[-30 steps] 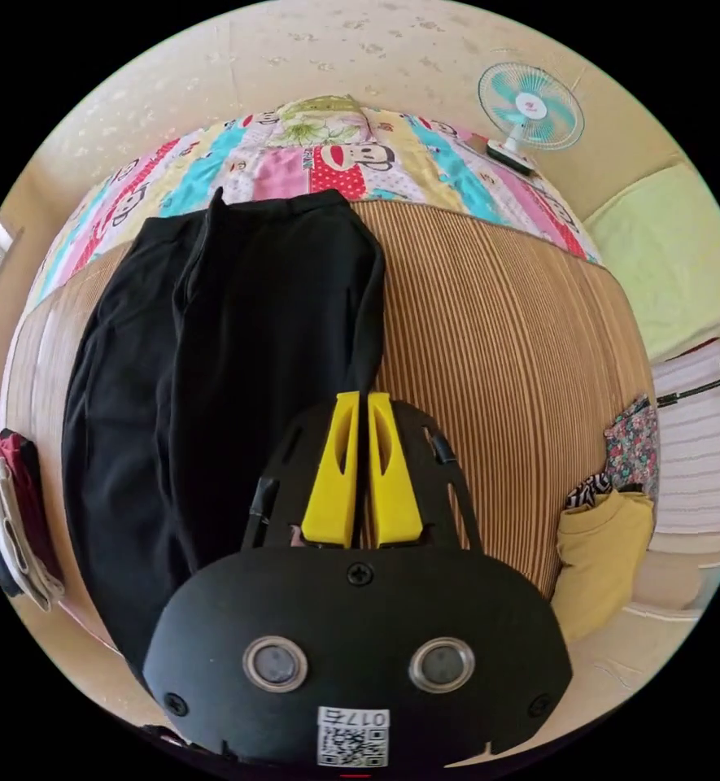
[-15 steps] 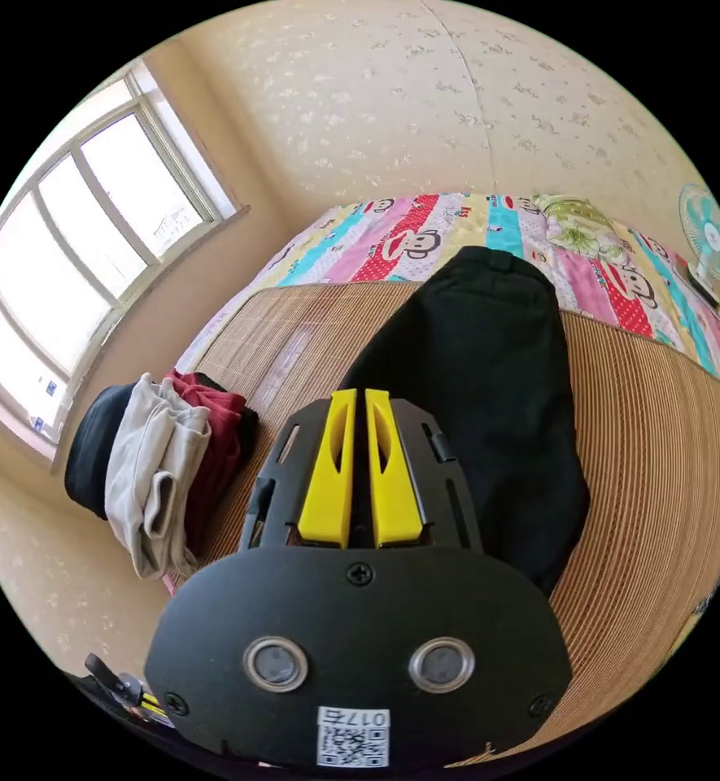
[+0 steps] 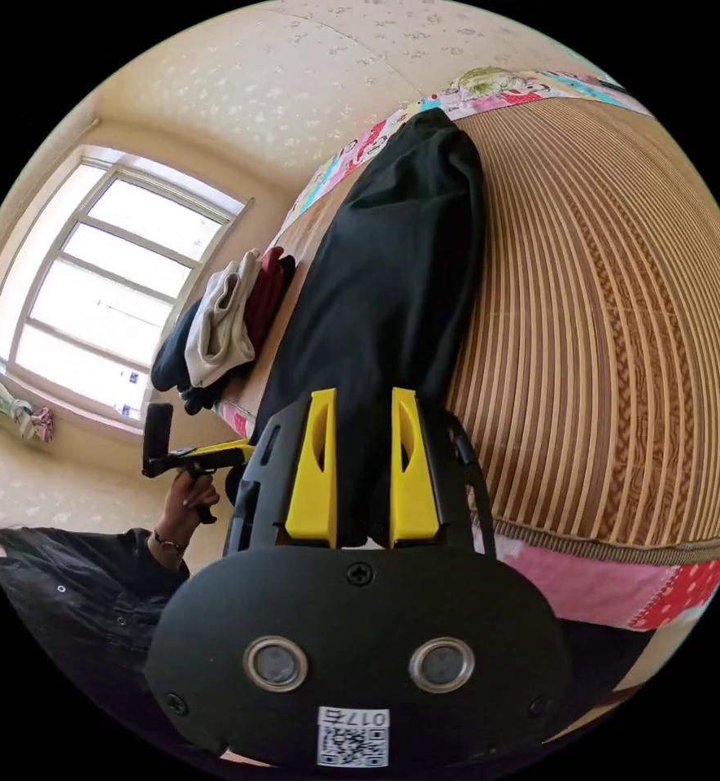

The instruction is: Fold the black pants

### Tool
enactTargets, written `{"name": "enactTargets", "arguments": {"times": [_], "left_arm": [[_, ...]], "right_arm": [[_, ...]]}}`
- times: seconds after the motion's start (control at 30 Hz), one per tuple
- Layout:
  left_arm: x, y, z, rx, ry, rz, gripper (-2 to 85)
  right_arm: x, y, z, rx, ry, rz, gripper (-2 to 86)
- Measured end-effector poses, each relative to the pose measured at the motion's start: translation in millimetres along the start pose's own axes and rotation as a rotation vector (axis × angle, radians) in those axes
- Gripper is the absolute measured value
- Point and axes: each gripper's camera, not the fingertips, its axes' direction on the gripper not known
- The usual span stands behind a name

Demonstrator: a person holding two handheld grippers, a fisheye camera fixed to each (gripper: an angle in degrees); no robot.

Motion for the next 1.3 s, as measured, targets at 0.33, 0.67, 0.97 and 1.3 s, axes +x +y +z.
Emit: {"name": "enactTargets", "arguments": {"times": [0.33,0.67,0.97,1.3], "left_arm": [[45,19,-43,0.145,0.181,0.115,1.3],[51,33,-5,0.013,0.172,0.029,3.3],[57,28,-2,0.003,0.179,-0.012,2.0],[61,37,7,0.021,0.187,-0.071,1.2]], "right_arm": [[4,13,-87,0.128,-0.175,0.038,1.0],[15,47,-86,-0.007,0.148,-0.005,2.0],[28,52,-76,0.053,0.049,0.094,8.4],[17,49,-57,0.039,0.092,0.126,3.0]]}}
